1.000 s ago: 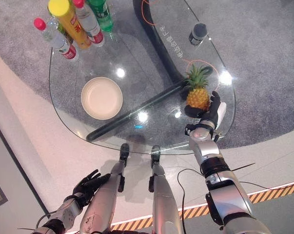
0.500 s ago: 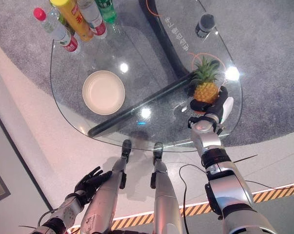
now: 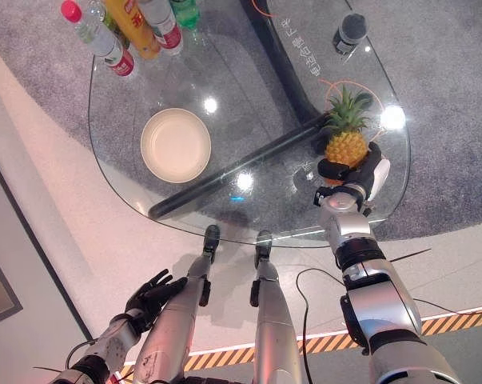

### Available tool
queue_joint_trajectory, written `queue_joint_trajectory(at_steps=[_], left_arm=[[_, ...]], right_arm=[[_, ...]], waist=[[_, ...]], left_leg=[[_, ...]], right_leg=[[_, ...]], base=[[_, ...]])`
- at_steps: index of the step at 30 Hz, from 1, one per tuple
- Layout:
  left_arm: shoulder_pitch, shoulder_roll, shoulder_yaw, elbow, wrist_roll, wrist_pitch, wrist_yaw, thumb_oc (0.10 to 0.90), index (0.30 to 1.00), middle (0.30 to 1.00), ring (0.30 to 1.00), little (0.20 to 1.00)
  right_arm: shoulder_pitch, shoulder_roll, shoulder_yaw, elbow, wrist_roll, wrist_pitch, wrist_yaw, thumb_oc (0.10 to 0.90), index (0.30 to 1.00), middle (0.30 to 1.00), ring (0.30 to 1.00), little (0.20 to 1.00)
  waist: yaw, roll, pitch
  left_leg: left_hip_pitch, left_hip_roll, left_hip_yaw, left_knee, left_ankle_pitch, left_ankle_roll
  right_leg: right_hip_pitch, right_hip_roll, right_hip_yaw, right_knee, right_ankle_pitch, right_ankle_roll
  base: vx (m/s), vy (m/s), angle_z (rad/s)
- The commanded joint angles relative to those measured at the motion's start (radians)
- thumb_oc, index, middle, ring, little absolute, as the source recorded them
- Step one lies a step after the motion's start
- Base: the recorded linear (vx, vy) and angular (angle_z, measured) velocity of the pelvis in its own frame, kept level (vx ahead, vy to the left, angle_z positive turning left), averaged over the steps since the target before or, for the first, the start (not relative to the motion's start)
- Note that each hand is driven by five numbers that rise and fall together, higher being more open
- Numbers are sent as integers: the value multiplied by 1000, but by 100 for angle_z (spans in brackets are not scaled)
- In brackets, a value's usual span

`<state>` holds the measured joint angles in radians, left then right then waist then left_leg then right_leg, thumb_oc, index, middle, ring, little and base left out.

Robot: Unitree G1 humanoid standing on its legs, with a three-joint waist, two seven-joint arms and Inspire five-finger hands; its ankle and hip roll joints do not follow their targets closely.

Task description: Pick up the fruit to the plate

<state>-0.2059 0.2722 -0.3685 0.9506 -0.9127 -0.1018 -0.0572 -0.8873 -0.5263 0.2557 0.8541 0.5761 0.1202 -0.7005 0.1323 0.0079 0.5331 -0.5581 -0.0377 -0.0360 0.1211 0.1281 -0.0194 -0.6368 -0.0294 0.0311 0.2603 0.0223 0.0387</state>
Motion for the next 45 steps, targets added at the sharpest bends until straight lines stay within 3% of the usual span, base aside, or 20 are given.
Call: queue_joint_trajectory(at_steps=[1, 2, 3, 13, 18, 28, 36, 45], left_arm=[[56, -13, -33, 12, -16, 4, 8, 800, 900, 900, 900, 900], [57, -12, -32, 7, -15, 6, 8, 800, 900, 900, 900, 900], [61, -11, -31, 5, -13, 3, 5, 800, 900, 900, 900, 900], [69, -1, -36, -27, -23, -9, 3, 800, 900, 900, 900, 900], [67, -1, -27, -41, -38, -41, 9, 800, 900, 900, 900, 900], [79, 11, 72, -134, -142, -172, 89, 800, 900, 900, 900, 900], [95, 28, 186, -240, -200, -297, 156, 800, 900, 900, 900, 900], [114, 40, 287, -382, -209, -385, 199, 800, 900, 900, 900, 900]], right_arm=[[-49, -28, 50, -35, 39, 12, 82, 564, 698, 698, 698, 664], [-50, -28, 51, -34, 31, 25, 103, 306, 476, 476, 476, 406], [-52, -33, 57, -34, 18, 43, 124, 100, 300, 300, 300, 200], [-55, -61, 81, -50, -12, 74, 196, 100, 300, 300, 300, 200], [-48, -64, 80, -50, -36, 54, 221, 100, 300, 300, 300, 200], [40, -66, 49, -193, -70, 1, 204, 100, 300, 300, 300, 200], [182, -29, -17, -448, -117, -30, 160, 100, 300, 300, 300, 200], [292, 24, -79, -650, -126, -75, 151, 100, 300, 300, 300, 200]], waist=[[12, 13, -13], [13, 13, -13], [14, 13, -13], [15, 19, -13], [13, 23, -13], [3, 22, -13], [-14, 17, -13], [-22, 15, -13]], left_leg=[[-48, -87, -45, 128, -123, 32], [-50, -88, -47, 128, -121, 31], [-52, -88, -48, 128, -120, 30], [-57, -87, -52, 126, -114, 28], [-44, -86, -49, 124, -114, 27], [18, -82, -43, 102, -116, 27], [78, -75, -48, 78, -113, 27], [143, -70, -54, 61, -120, 28]], right_leg=[[17, -17, -121, -44, 40, 23], [15, -16, -123, -42, 40, 23], [12, -15, -125, -39, 39, 22], [1, -15, -129, -29, 35, 21], [12, -14, -126, -31, 33, 20], [69, -13, -116, -45, 27, 20], [131, -12, -108, -57, 16, 23], [200, -9, -108, -69, -2, 20]], base=[[0, 0, 0], [0, 0, 0], [0, 0, 0], [0, 0, 0], [0, 0, 0], [0, 0, 0], [0, 0, 0], [4, -27, 1]])
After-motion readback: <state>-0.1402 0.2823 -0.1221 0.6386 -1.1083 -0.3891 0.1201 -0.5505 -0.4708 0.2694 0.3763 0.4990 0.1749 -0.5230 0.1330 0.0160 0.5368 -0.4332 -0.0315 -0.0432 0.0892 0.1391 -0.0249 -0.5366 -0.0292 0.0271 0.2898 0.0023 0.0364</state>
